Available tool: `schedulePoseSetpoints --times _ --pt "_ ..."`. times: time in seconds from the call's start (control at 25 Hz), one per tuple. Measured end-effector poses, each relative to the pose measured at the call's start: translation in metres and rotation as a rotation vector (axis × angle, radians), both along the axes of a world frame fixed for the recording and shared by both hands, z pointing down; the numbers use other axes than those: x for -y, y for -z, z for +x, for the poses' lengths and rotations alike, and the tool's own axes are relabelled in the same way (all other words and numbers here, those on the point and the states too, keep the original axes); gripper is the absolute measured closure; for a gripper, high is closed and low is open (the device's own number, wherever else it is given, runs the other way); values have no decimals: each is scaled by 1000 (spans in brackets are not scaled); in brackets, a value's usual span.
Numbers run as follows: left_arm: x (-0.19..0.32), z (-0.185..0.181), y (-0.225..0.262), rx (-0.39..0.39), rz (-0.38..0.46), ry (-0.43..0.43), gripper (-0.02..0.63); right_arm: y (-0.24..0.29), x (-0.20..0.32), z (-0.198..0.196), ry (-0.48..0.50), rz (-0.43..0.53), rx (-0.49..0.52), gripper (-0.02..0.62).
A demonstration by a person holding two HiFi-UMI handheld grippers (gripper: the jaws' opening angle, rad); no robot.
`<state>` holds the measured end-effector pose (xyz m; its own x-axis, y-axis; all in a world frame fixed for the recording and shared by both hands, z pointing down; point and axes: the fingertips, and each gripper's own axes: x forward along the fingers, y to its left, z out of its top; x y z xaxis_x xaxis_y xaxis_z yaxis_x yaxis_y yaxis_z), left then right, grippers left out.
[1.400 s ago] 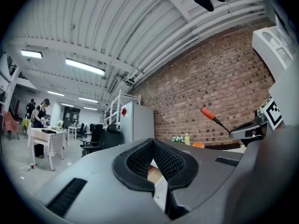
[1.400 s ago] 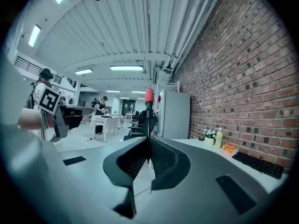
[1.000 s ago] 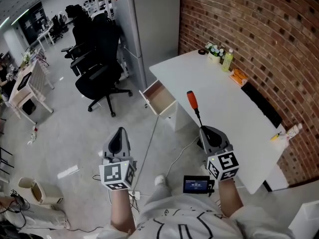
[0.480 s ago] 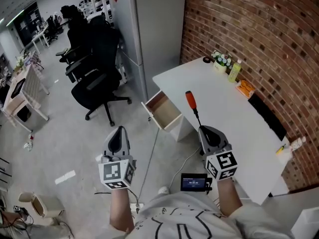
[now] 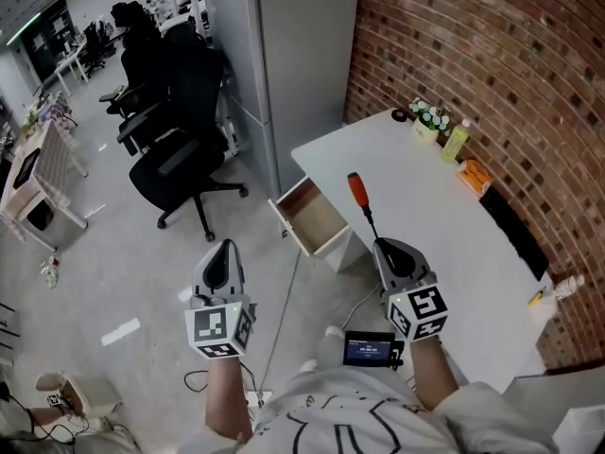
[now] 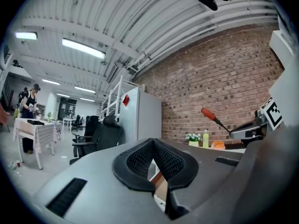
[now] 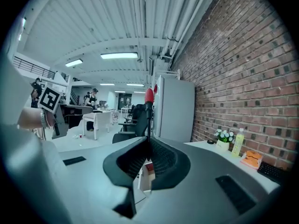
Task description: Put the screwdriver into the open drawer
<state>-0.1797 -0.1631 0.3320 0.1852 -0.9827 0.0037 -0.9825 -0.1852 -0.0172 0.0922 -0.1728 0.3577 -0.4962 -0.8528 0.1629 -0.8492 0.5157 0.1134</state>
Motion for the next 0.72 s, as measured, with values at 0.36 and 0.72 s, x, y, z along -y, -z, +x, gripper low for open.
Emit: schedulePoseSetpoints --times 0.36,0.72 --pt "83 -15 -4 17 -23 66 595 -2 103 -14 59 -19 14 569" --pt "168 -25 -10 1 -48 133 595 -2 205 -31 125 -28 21 569"
